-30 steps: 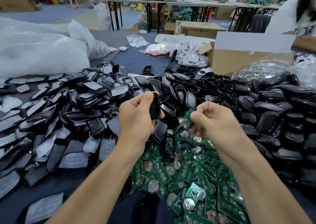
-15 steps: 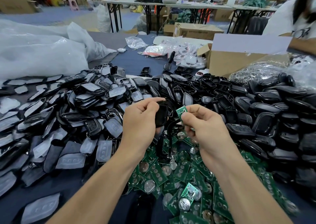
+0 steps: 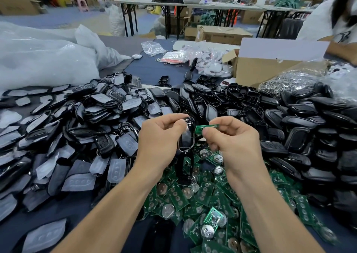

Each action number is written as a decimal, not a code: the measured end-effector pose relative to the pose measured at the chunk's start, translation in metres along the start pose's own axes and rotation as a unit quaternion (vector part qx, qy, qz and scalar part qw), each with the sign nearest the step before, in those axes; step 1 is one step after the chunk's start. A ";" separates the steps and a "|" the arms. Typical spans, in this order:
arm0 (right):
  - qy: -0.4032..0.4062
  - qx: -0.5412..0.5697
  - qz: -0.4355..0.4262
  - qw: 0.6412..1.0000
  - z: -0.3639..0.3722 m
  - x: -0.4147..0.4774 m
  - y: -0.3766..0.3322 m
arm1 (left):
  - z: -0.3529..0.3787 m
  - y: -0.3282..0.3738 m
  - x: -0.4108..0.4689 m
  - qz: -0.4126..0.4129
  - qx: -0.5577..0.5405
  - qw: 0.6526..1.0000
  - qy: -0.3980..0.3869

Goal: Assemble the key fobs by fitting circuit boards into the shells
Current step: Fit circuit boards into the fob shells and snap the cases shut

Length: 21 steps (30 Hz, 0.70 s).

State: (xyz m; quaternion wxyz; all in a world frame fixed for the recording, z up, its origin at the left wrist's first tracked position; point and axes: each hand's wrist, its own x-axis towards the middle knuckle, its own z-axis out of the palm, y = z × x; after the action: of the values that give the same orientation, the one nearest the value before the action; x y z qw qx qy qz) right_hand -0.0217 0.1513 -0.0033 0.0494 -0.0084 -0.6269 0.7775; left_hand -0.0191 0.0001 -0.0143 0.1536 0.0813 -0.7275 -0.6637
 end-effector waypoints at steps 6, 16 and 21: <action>0.000 0.042 -0.010 0.999 0.002 -0.001 0.000 | 0.003 0.000 0.001 -0.023 -0.037 0.999 -0.001; 0.060 -0.252 -0.081 0.963 0.003 -0.006 0.004 | 0.005 0.003 -0.002 -0.056 -0.096 0.994 -0.021; 0.067 -0.249 -0.074 0.963 0.006 -0.007 0.005 | 0.005 -0.008 0.001 -0.031 -0.080 0.996 -0.027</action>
State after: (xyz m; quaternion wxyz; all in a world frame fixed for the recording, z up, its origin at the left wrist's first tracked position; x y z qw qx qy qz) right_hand -0.0151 0.1440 -0.0074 0.1453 -0.0260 -0.7947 0.5888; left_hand -0.0223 0.0033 -0.0227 0.1189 0.0736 -0.6731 -0.7262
